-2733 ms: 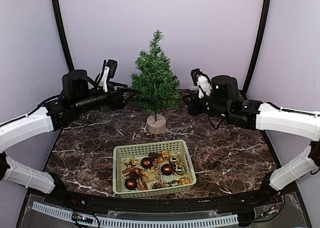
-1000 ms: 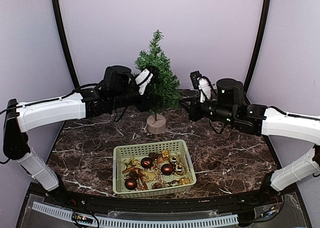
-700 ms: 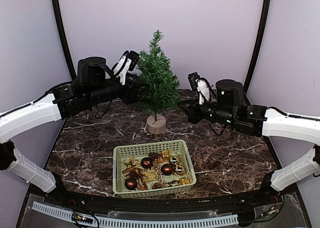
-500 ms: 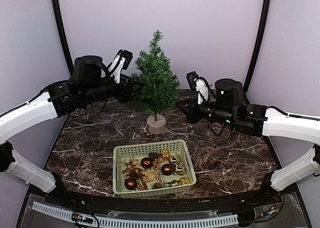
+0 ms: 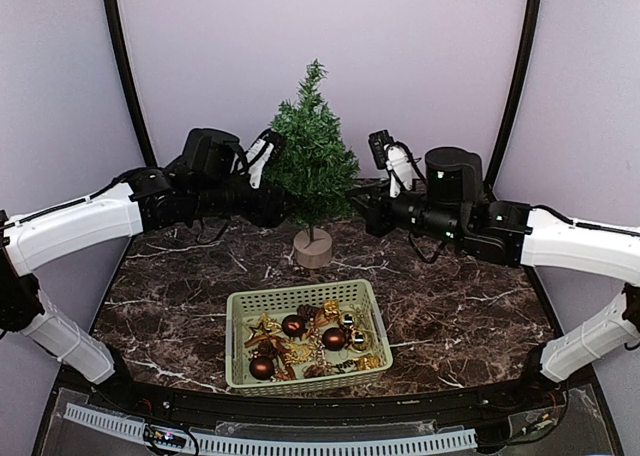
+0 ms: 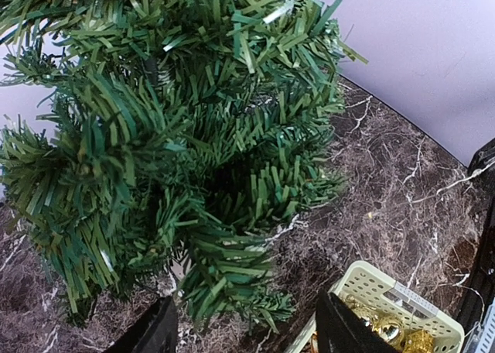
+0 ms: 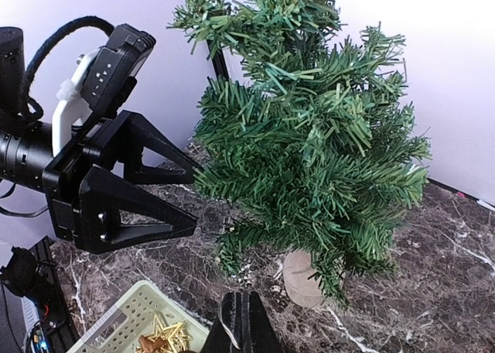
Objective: Decorate the small christmas tree
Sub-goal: Wrap the side of the string light in the gap of the branches.
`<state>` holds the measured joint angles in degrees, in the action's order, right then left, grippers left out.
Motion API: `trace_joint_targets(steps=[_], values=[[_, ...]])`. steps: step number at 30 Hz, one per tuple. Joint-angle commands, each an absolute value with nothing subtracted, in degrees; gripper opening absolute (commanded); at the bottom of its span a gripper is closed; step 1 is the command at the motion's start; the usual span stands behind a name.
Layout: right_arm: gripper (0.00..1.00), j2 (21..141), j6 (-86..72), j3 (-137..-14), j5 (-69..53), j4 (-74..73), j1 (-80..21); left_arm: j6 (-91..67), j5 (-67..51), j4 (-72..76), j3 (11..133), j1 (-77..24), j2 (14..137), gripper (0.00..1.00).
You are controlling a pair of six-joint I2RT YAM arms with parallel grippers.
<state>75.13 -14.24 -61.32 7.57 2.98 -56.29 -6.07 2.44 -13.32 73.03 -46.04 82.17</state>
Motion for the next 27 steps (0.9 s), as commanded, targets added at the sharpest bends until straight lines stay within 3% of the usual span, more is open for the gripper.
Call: trace_joint_targets(steps=[1, 8, 20, 27], values=[[0.00, 75.83, -15.20, -63.83, 8.11, 5.27, -56.80, -7.38, 1.55, -10.01, 74.01, -44.79, 82.08, 0.62], [0.00, 76.71, -15.84, -64.93, 7.89, 6.34, -56.82, -8.84, 0.15, -6.37, 72.60, -43.08, 82.37, 0.47], [0.00, 81.16, -18.68, -70.37, 12.76, 4.10, -56.85, -9.12, -2.29, -6.46, 72.49, -42.50, 83.75, 0.47], [0.00, 84.27, -22.03, -74.25, 17.22, 1.83, -56.69, -9.45, -2.81, -5.78, 71.28, -42.48, 83.42, 0.28]])
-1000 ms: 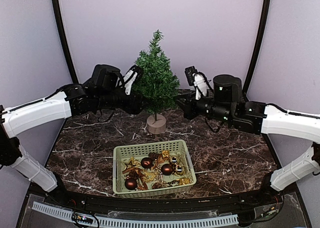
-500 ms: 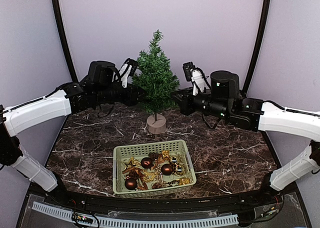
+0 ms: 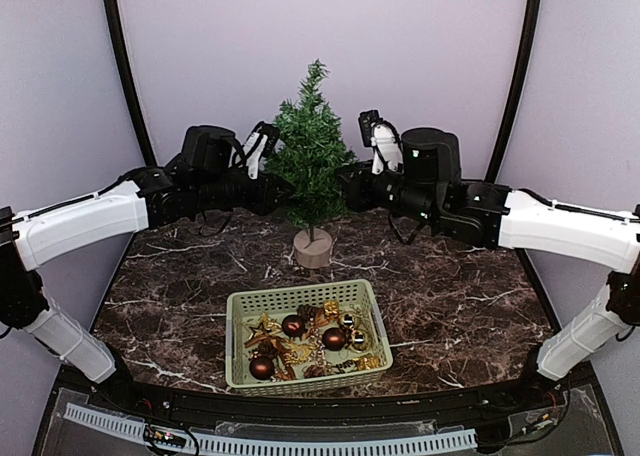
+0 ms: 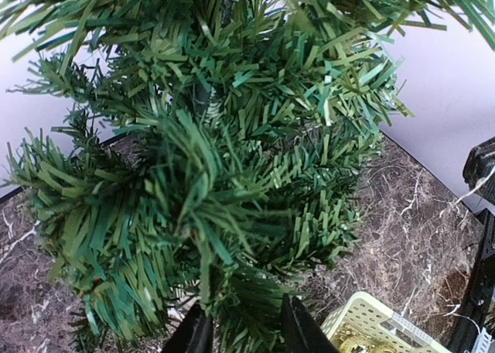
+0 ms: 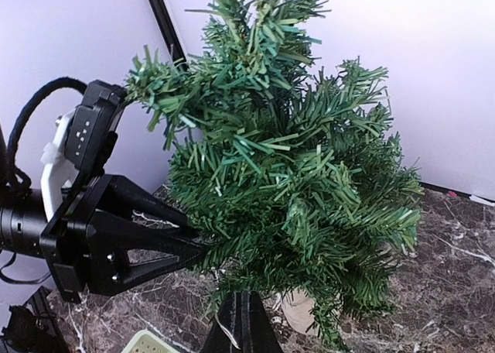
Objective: Decorate the small christmas tree
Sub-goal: Wrap the side of the string light in the gap of the branches.
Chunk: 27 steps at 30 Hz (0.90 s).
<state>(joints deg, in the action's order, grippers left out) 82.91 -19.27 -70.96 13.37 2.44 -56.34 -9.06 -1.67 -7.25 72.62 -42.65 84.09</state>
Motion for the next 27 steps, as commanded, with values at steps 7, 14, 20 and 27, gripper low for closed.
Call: trace_joint_targets(steps=[7, 14, 20, 27], values=[[0.00, 87.48, -25.88, -77.98, 22.92, -2.34, -56.13, -9.58, -2.37, -6.01, 70.89, -42.46, 83.30, 0.11], [0.00, 90.28, -28.23, -80.54, 28.28, -6.48, -55.65, -9.82, -2.27, -5.63, 70.09, -42.45, 82.82, 0.03], [0.00, 91.15, -29.29, -80.83, 30.98, -8.95, -55.52, -10.02, -2.37, -5.25, 69.63, -42.38, 82.58, 0.00], [0.00, 90.17, -30.28, -78.57, 31.41, -10.79, -55.54, -9.93, -2.21, -5.10, 69.61, -42.42, 82.45, 0.00]])
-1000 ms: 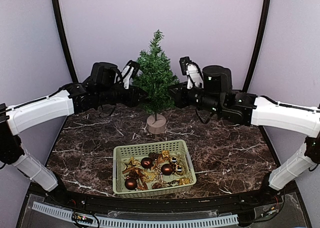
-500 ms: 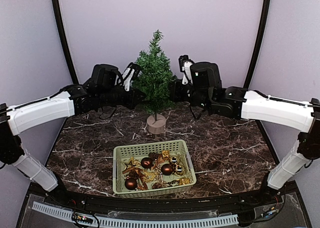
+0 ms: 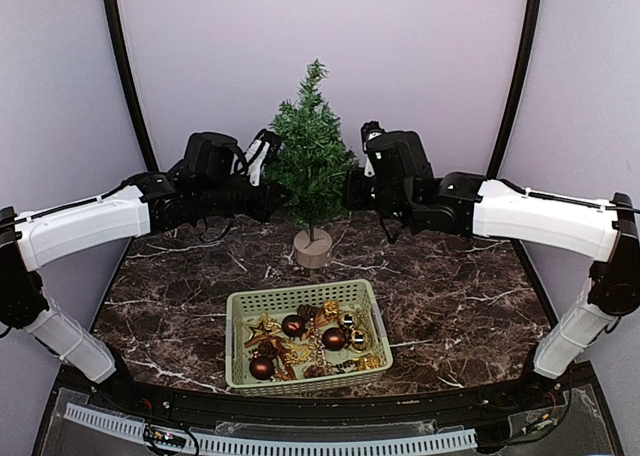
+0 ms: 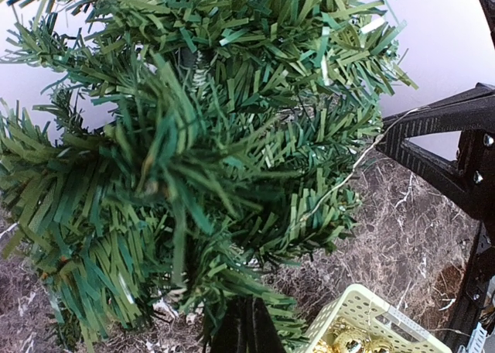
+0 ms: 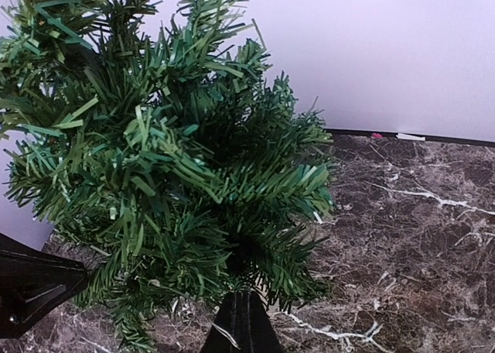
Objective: Decorate the small christmas tree
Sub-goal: Wrap the side of the string light in the gap of the branches.
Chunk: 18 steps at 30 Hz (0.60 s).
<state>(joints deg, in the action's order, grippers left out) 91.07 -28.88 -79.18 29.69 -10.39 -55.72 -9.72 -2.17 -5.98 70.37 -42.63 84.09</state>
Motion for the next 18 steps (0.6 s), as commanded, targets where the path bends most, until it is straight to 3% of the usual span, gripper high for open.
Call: trace_joint_targets(steps=[1, 18], values=[[0.00, 89.92, -30.48, -78.00, 31.07, -10.86, -55.55, -9.93, -2.20, -5.03, 69.65, -42.42, 82.44, 0.00], [0.00, 82.71, -28.80, -66.83, 20.43, -4.54, -56.25, -10.15, -1.95, -4.73, 69.78, -42.30, 82.62, 0.00]])
